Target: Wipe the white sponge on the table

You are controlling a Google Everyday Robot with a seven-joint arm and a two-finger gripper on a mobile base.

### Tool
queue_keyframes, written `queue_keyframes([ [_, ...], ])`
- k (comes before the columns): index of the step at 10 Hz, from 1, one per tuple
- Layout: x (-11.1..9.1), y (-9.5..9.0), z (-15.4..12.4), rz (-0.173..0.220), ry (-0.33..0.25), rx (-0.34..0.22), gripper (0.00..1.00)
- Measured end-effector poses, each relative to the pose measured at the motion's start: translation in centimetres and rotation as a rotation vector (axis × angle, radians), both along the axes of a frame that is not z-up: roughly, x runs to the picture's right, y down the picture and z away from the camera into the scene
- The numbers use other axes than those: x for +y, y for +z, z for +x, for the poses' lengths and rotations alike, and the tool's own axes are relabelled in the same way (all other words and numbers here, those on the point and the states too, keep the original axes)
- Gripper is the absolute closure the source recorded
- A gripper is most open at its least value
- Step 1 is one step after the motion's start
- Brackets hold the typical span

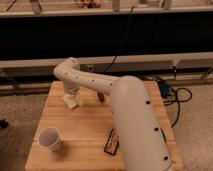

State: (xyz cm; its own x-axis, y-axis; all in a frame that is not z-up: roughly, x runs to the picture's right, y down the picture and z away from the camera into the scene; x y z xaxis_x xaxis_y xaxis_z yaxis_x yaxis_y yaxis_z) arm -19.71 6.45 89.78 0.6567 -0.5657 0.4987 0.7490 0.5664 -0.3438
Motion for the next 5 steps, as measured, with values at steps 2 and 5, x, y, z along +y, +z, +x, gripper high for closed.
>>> queue_keyframes([
  [2,0.27,0.34,-0.10,-0.009,-0.003,-0.005,0.20],
  [5,0.77,0.90,0.01,-0.020,-0.005,-0.007,0.20],
])
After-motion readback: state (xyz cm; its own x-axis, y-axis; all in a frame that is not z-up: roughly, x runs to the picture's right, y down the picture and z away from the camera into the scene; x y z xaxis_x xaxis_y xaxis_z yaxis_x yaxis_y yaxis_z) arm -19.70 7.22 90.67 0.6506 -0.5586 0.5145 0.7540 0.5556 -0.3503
